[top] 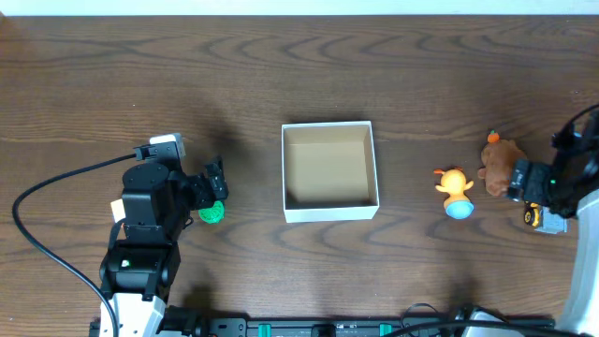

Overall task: Pack container
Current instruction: 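Move the right gripper over the yellow-blue toy truck and lower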

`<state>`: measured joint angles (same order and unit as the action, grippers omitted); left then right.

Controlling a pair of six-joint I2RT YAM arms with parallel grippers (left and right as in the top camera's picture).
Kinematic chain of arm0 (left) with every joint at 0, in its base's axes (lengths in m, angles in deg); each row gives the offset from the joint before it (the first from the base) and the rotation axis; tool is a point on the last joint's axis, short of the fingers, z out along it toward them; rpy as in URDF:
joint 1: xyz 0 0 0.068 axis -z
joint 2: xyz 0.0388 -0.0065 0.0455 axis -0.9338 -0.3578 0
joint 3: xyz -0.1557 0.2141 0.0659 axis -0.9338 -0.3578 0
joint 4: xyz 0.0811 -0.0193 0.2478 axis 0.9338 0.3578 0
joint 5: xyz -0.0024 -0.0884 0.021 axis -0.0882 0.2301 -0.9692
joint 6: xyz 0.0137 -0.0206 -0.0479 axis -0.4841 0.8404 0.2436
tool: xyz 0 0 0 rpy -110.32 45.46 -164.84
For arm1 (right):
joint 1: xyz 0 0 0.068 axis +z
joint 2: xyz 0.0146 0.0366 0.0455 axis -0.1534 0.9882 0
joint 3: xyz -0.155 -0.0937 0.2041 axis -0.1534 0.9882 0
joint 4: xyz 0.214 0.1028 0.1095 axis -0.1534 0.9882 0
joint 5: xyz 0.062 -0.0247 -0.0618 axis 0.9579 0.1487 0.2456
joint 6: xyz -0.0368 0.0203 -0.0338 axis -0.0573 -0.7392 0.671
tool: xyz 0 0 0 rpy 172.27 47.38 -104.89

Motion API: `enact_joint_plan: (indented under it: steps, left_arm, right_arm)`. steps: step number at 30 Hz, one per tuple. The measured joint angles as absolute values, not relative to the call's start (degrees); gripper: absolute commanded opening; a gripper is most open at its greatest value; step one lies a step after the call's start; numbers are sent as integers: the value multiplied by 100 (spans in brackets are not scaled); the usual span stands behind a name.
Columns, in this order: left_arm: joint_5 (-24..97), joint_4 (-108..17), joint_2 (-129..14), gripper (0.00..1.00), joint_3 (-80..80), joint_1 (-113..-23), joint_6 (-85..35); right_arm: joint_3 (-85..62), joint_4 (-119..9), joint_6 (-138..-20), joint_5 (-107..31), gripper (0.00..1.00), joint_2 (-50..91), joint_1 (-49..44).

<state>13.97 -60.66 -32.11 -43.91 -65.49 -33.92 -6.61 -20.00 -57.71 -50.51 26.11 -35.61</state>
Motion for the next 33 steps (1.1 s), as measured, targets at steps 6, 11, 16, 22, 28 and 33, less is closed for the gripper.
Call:
enact_joint_plan:
  steps: [6,11,16,22,28,33]
  left_arm:
    - [1414,-6064,-3211,98,-4391,-6549,-3392]
    - [1416,-6064,-3211,98,-4391,-6549,-3392]
    - [1419,-6062,-3211,98,-4391,-6549,-3392]
    - [1432,-6062,-3211,98,-4391,-6549,-3392]
    - [1432,-6059,-3211,98,-4391,-6549,-3392]
    - [1432,-6062,-3211,98,-4391,-6549,-3392]
  right_arm:
    - [-661,-2559,-5200,-5031,98,3035,-4090]
    - [-669,-3173,-4925,-5029,99,3494,-4405]
    - [-663,-3180,-4837,-4905,99,3896,-4470]
    - [-621,-3263,-4695,-5055,99,3964,-4472]
    - [-619,-3348,-4566,-5114,99,4088,-4634]
    - [-556,-3381,-4483,-5073,99,4392,-4704]
